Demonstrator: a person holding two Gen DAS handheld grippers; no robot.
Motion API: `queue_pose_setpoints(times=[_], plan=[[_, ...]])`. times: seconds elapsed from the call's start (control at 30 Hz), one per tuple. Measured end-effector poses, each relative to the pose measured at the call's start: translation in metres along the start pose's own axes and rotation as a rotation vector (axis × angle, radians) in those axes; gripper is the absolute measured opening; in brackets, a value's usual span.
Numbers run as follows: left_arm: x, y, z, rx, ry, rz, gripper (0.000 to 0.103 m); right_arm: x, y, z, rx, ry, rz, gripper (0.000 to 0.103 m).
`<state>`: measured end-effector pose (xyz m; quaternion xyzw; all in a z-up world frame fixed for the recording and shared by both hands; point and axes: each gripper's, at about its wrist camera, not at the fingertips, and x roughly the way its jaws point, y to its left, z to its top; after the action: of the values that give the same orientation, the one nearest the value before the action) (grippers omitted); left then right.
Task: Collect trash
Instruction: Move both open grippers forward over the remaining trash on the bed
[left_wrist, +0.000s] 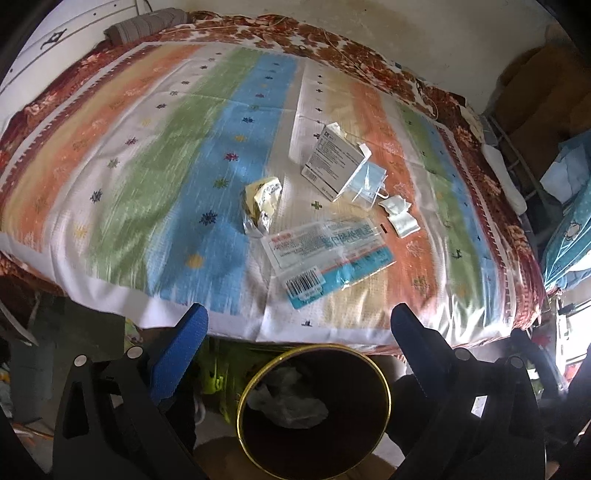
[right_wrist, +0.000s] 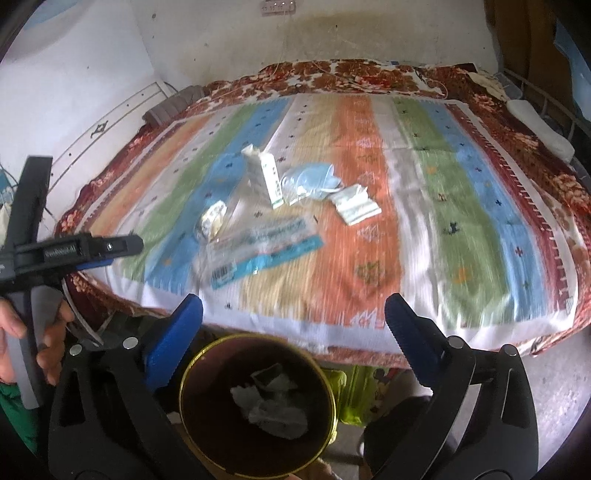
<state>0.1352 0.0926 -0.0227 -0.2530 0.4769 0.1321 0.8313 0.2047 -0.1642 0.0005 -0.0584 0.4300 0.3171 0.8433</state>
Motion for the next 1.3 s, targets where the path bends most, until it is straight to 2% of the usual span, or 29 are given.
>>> queue_pose_setpoints(times=[0.27,0.6,0.77,0.97,1.17,1.3], plan=[[0.014,-0.001,0.015,0.034,0.024,0.036,0.097,0.012,-0.011,0.025,0.008,-0.029,-0.009,0.094],[0.034,0.006,0.038,0.022,0.052,0.062,0.097,0.028,-0.016,0.049,0.01,-0.052,0.022,0.094],[0.047,0.003,0.047,0.053,0.072,0.085,0.097,0.04,-0.022,0.059,0.027,-0.06,0.052,0.094],[0.056,0.002,0.057,0.052,0.07,0.079,0.097,0.055,-0.024,0.069,0.047,-0.052,0.067,0.094],[0.07,-0.003,0.063,0.109,0.068,0.111,0.097,0.07,-0.023,0.077,0.049,-0.047,0.082,0.094],[0.082,-0.001,0.069,0.104,0.091,0.108,0.097,0.085,-0.022,0.083,0.054,-0.037,0.104,0.092]])
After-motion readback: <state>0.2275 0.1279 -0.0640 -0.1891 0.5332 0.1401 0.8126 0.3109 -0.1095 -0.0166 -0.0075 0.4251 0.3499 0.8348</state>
